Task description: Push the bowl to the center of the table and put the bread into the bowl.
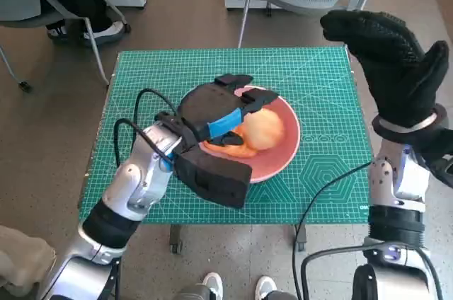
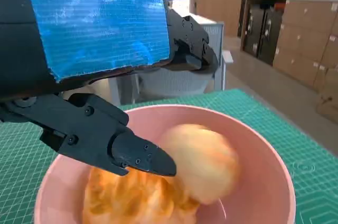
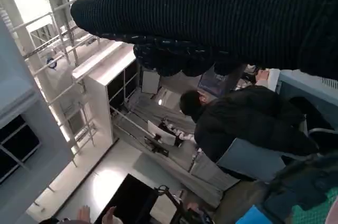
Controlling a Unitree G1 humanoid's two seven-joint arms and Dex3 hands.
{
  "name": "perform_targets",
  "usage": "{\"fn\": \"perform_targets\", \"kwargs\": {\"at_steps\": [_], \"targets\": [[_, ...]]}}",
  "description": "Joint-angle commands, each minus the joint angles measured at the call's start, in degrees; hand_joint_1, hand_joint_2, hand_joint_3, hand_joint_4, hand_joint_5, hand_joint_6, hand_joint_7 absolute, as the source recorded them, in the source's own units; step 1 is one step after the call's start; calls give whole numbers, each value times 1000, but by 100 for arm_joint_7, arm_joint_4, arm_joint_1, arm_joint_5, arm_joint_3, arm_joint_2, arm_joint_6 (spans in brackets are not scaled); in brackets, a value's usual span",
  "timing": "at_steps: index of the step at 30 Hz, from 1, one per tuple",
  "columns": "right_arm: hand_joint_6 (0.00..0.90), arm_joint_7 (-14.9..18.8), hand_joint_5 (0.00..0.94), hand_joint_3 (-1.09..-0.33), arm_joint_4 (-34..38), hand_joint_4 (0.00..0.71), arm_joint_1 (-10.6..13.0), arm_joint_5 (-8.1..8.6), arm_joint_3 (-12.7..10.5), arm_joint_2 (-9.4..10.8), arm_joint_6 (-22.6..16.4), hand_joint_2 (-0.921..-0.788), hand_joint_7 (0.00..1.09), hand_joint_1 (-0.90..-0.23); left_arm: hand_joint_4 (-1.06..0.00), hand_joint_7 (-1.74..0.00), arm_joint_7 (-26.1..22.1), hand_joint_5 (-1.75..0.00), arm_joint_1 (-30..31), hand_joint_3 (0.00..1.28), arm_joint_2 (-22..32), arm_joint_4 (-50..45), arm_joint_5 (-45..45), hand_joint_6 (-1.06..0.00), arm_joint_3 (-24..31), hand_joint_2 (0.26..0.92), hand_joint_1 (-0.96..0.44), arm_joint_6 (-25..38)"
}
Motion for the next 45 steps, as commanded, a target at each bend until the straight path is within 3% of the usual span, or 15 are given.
{"fn": "perform_targets", "kwargs": {"at_steps": [1,10,19,26,31,45], "targets": [[425,7,3,-819,54,356,75,-63,33,0,11,-921,5,-726,-134,-43,122,0,100,62,38,-60,-123,-208,122,921,-522,-140],[423,44,2,-819,106,355,49,-35,19,-9,6,-921,4,-723,-127,-39,200,0,140,67,53,-41,-263,-206,256,921,-518,-276],[424,50,2,-816,96,356,17,-39,29,-17,-10,-921,5,-721,-121,-45,306,-1,161,102,137,75,-1114,-225,864,921,-575,-751],[408,-27,0,-810,-7,346,13,-94,41,-14,-52,-921,0,-720,-160,-59,84,-15,183,194,2,390,-2979,-259,1819,921,-587,-1491],[389,-94,0,-805,1,321,-39,-165,49,1,-167,-921,0,-717,-180,-55,-173,-16,235,280,-298,533,-4518,-260,2555,921,-595,-1693],[364,-161,0,-803,256,299,-169,-306,68,15,-502,-921,0,-716,-201,-49,-75,-14,404,385,-631,633,-5342,-247,3035,921,-620,-1838]]}}
